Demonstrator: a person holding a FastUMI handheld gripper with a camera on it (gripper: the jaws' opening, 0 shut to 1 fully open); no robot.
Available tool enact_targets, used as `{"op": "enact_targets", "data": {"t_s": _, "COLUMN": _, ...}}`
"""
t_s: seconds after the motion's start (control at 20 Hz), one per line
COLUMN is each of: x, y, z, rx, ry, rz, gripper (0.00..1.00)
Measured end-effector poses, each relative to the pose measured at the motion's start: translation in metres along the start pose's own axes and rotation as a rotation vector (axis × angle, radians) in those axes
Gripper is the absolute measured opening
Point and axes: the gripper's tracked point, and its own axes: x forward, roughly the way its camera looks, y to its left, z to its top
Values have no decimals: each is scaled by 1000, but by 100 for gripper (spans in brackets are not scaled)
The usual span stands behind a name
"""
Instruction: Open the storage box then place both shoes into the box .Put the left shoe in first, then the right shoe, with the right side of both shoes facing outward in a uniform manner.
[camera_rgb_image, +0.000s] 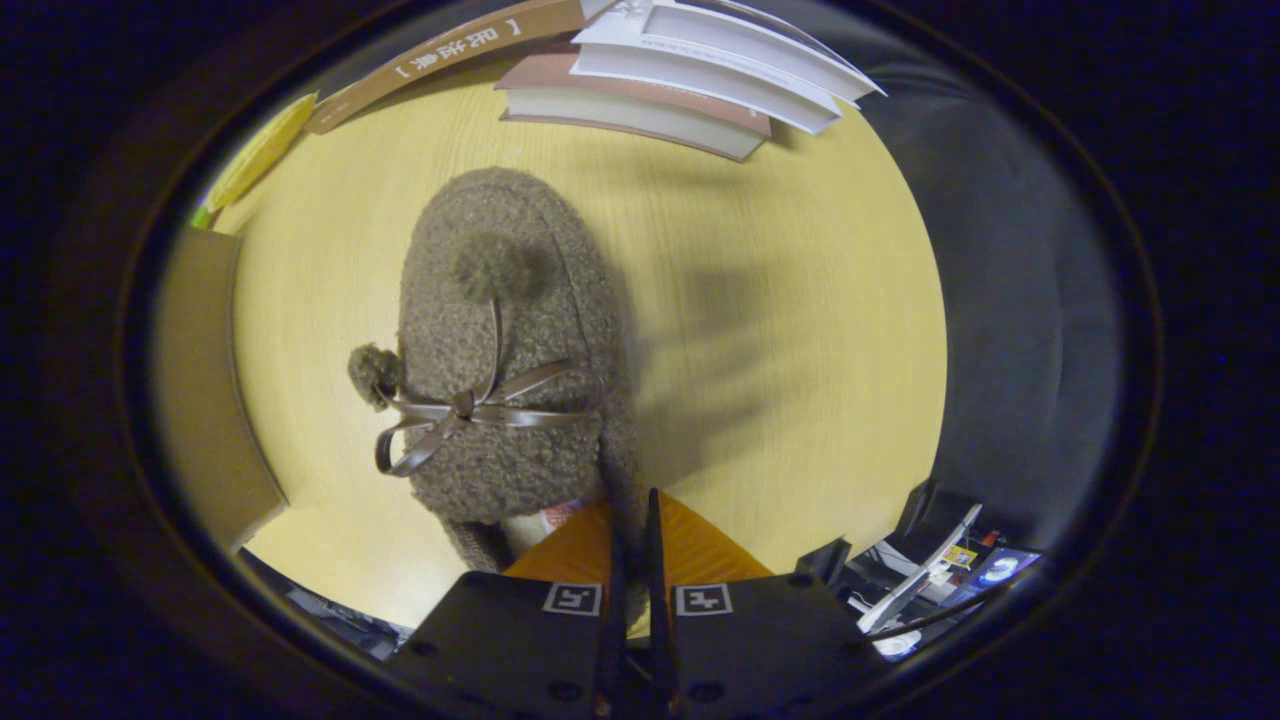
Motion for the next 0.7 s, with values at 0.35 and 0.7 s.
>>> {"op": "enact_targets", "data": {"t_s": 0.35, "x": -18, "y": 3, "z": -1, "rx": 60, "ry": -51, "rz": -73, "gripper": 4}}
{"op": "enact_targets", "data": {"t_s": 0.7, "x": -69, "y": 3, "z": -17, "rx": 108, "ry": -127, "rz": -138, "gripper": 3}}
